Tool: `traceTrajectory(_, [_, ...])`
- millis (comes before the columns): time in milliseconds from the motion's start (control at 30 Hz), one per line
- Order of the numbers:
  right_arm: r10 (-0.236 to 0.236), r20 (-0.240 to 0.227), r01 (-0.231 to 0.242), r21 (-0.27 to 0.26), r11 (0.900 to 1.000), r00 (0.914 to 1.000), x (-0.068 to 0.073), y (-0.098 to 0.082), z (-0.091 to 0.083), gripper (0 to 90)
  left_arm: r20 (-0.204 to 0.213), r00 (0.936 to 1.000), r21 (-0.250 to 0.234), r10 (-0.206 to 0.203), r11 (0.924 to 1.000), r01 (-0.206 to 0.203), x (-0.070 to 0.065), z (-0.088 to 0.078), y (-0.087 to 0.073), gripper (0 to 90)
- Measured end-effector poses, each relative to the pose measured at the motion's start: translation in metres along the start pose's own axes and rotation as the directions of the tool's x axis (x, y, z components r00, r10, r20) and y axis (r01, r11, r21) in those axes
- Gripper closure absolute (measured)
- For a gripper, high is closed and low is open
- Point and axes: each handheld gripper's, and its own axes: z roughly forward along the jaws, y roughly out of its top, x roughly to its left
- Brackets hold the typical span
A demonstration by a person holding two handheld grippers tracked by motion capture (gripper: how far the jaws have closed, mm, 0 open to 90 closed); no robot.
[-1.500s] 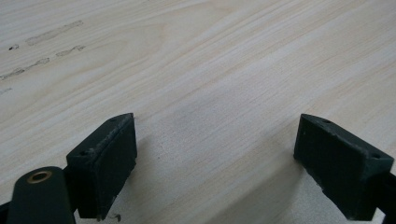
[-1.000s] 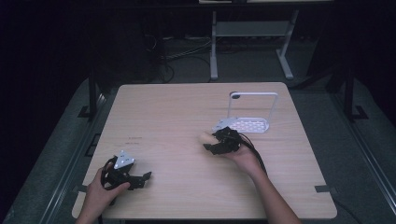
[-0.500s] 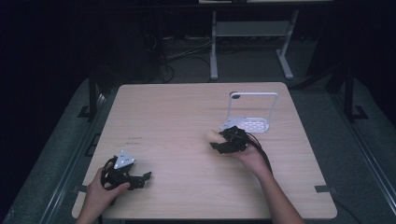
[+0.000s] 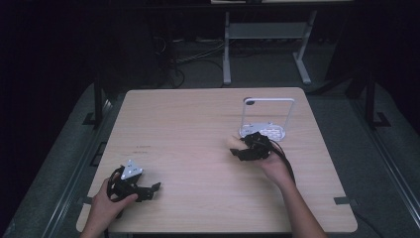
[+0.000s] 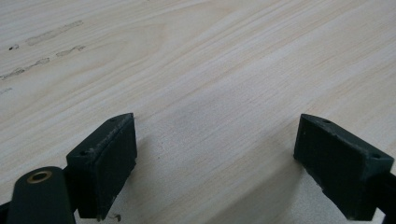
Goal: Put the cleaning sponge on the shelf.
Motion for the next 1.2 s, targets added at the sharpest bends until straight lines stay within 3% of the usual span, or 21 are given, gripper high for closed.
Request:
traceTrajectory(633, [0.048,0.055,-0.048,0.001,0.999,0.9973,-0.025,-0.009,-0.008,42.3,-0.001,1.0,0.001,0.002,1.0,-0.002,0.0,0.0,0.0,12.7])
traceTrajectory(1200, [0.107,0.127,-0.106,-0.016,0.994,0.9862,-0.056,-0.015,-0.014,42.3,0.001,1.0,0.001,0.001,1.0,-0.001,0.0,0.0,0.0,12.7])
